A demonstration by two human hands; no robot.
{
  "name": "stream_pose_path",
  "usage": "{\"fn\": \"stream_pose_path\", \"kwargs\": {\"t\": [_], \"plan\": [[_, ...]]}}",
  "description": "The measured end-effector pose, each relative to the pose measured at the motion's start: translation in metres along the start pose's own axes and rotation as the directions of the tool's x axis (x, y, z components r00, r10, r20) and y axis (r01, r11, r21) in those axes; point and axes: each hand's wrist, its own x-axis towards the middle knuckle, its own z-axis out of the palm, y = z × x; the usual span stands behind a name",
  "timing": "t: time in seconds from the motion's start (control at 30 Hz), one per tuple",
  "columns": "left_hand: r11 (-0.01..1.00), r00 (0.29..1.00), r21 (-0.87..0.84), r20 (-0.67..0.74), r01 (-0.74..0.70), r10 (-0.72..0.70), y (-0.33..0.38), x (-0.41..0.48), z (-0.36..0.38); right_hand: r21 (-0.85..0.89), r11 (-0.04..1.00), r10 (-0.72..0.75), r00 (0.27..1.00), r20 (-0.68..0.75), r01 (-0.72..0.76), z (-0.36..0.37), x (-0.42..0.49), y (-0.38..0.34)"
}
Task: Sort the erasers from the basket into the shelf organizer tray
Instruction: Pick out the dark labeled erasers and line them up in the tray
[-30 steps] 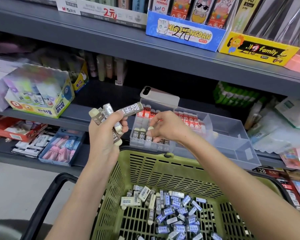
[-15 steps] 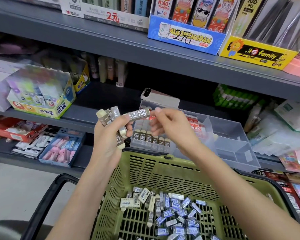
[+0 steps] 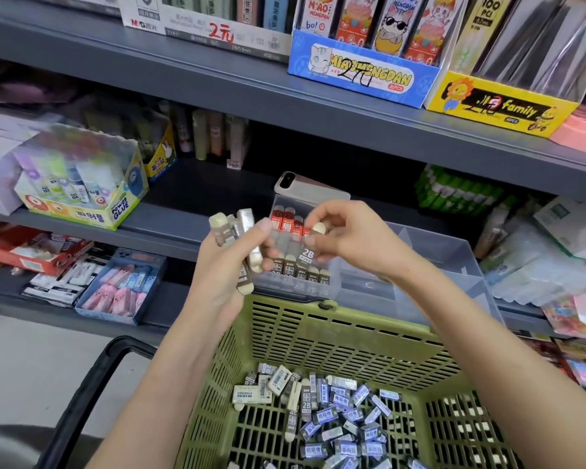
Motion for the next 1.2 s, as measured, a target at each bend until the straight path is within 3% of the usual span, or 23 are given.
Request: {"fn": "stream_pose_path", "kwargs": {"t": [0.17, 0.37, 0.43, 0.53, 0.7, 0.77, 0.8, 0.87, 0.93, 1.03, 1.2], "plan": [[0.997, 0.994, -0.076, -0.106, 0.002, -0.010, 0.002, 0.004, -0.007, -0.181, 0.974, 0.138, 0.990, 0.003, -0.135, 0.016, 0.002, 0.018], [0.999, 0.998, -0.049, -0.057, -0.011, 0.009, 0.000, 0.003, -0.007, -0.239, 0.948, 0.222, 0.975, 0.032, -0.208, 0.019, 0.013, 0.014], [0.999, 0.999, -0.052, -0.041, -0.008, 0.006, -0.001, 0.003, -0.007, -0.378, 0.913, 0.161, 0.987, -0.014, -0.154, 0.024, 0.015, 0.018], [0.999, 0.999, -0.053, -0.038, -0.001, -0.001, -0.001, 0.004, -0.007, -0.632, 0.773, 0.029, 0.999, -0.038, -0.046, 0.035, 0.015, 0.024], [0.997, 0.998, -0.058, -0.026, 0.059, -0.060, -0.002, 0.003, -0.007, -0.710, 0.705, 0.004, 1.000, 0.003, 0.000, 0.035, 0.015, 0.023], [0.994, 0.996, -0.059, -0.004, 0.092, -0.093, -0.003, 0.004, -0.007, -0.732, 0.681, -0.093, 0.994, -0.052, 0.025, 0.033, 0.011, 0.018], [0.993, 0.994, -0.054, 0.016, 0.106, -0.105, -0.004, 0.004, -0.007, -0.675, 0.736, -0.159, 0.981, -0.108, 0.045, 0.031, 0.008, 0.014], [0.992, 0.990, -0.031, 0.067, 0.124, -0.122, -0.004, 0.004, -0.006, -0.378, 0.915, -0.219, 0.960, -0.172, 0.141, 0.028, 0.002, 0.002], [0.988, 0.979, -0.020, 0.143, 0.151, -0.147, -0.005, 0.003, -0.005, -0.133, 0.955, -0.276, 0.958, -0.076, 0.264, 0.026, -0.004, -0.011], [0.979, 0.959, -0.024, 0.207, 0.204, -0.195, -0.006, 0.001, -0.001, -0.262, 0.863, -0.427, 0.901, 0.077, 0.431, 0.028, -0.010, -0.016], [0.974, 0.964, -0.051, 0.159, 0.222, -0.212, -0.004, 0.005, -0.003, -0.530, 0.614, -0.635, 0.765, 0.108, 0.585, 0.019, -0.011, -0.011]]}}
